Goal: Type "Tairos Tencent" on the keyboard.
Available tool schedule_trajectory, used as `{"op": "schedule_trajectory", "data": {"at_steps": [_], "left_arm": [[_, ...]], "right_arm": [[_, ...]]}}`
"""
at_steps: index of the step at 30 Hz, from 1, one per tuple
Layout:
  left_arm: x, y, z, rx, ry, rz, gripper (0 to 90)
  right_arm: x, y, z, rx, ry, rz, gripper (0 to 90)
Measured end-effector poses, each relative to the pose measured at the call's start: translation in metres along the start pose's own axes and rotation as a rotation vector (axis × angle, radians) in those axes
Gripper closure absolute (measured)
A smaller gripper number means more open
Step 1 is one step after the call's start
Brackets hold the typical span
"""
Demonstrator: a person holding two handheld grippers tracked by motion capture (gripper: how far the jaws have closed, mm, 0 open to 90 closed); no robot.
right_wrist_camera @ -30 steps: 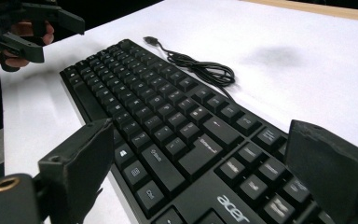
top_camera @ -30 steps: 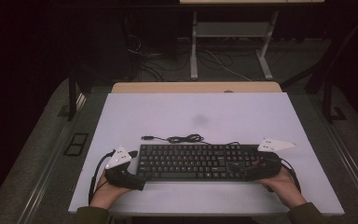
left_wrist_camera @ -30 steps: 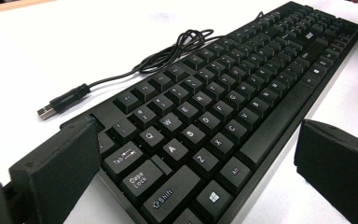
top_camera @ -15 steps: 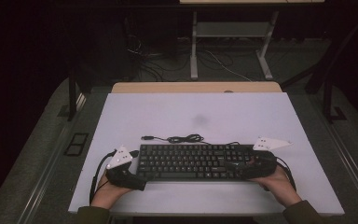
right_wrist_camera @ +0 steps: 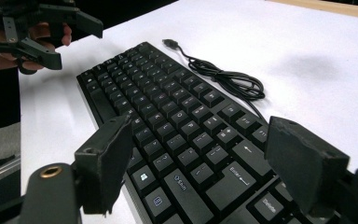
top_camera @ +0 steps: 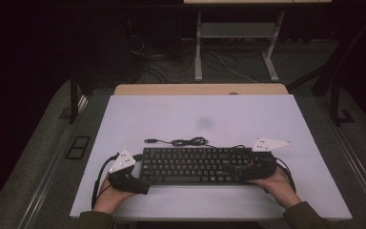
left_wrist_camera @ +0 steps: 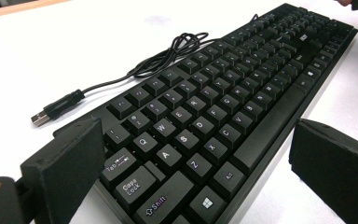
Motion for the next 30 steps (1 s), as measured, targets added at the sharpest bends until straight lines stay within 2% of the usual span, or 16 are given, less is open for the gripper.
{"op": "schedule_trajectory", "data": {"at_steps": [6, 14, 20, 24, 30], "left_arm": [[0.001, 0.002, 0.000, 0.001, -0.004, 0.007, 2.9], [0.000, 0.001, 0.000, -0.005, 0.005, 0.005, 3.3], [0.001, 0.001, -0.002, -0.006, 0.005, 0.005, 3.5], [0.003, 0.002, -0.001, 0.007, -0.005, 0.009, 3.8], [0.005, 0.001, -0.001, 0.002, -0.006, 0.013, 4.3]], "right_arm": [[0.003, -0.001, -0.003, 0.008, -0.004, -0.017, 28.6], [0.011, -0.007, -0.007, -0.006, -0.015, -0.041, 33.7], [0.014, -0.011, -0.008, -0.012, -0.034, -0.066, 41.4], [0.015, -0.013, -0.007, -0.019, -0.044, -0.079, 45.5], [0.019, -0.015, -0.003, -0.031, -0.083, -0.087, 57.5]]}}
Point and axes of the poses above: each handheld gripper's, and its own axes: x roughly forward along the jaws, z roughly out of its underside, y roughly to its right, the point moved 9 cm from there along x, roughly forward along the jaws, and after that the axes turned 1 degree about z, right-handed, at the moved point
